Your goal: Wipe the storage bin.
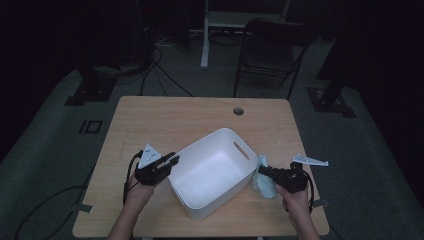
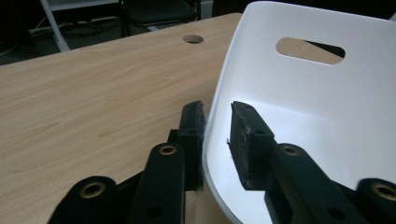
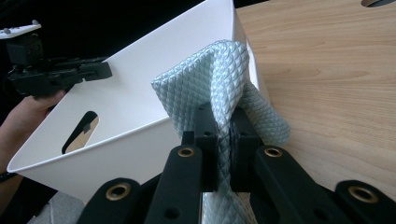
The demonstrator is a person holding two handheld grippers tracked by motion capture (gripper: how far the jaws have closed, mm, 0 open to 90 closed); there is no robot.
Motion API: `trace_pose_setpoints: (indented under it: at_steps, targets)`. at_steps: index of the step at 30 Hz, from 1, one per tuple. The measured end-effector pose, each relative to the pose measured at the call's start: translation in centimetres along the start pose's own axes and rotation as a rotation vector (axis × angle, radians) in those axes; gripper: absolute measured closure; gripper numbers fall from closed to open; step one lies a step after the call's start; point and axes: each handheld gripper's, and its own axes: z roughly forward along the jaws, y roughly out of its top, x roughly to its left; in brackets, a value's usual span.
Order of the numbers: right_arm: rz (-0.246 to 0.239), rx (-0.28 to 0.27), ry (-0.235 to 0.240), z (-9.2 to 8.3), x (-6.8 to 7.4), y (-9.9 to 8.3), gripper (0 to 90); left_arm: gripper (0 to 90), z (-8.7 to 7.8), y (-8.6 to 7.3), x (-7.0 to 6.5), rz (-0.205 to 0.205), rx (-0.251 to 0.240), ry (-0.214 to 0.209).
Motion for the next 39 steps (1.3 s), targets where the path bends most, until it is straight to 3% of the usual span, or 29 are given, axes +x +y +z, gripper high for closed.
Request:
trace_pose_setpoints:
  at_steps: [4, 8, 17, 25, 39]
  targets:
    - [-0.002, -0.001, 0.0, 0.0, 0.0, 0.0, 84.8, 82.2, 0.1, 0.0, 0.3, -0.031, -0.008, 0.0]
    - [0.001, -0.003, -0.002, 0.0, 0.0, 0.0, 84.8, 82.8, 0.0, 0.0, -0.2, -0.018, 0.0, 0.041]
    - [-0.013, -0.021, 0.026, 0.0, 0.6, 0.4, 84.8, 85.2, -0.4, -0.3, -0.6, -0.011, 0.002, 0.03]
    - [-0.031, -0.004, -0.022, 0.9, 0.5, 0.3, 84.8, 85.2, -0.4, -0.2, -0.6, 0.009, 0.008, 0.031]
    - [0.018, 0.037, -0.067, 3.2, -1.3, -0.5, 84.7, 85.7, -0.4, -0.2, -0.5, 0.013, 0.008, 0.022]
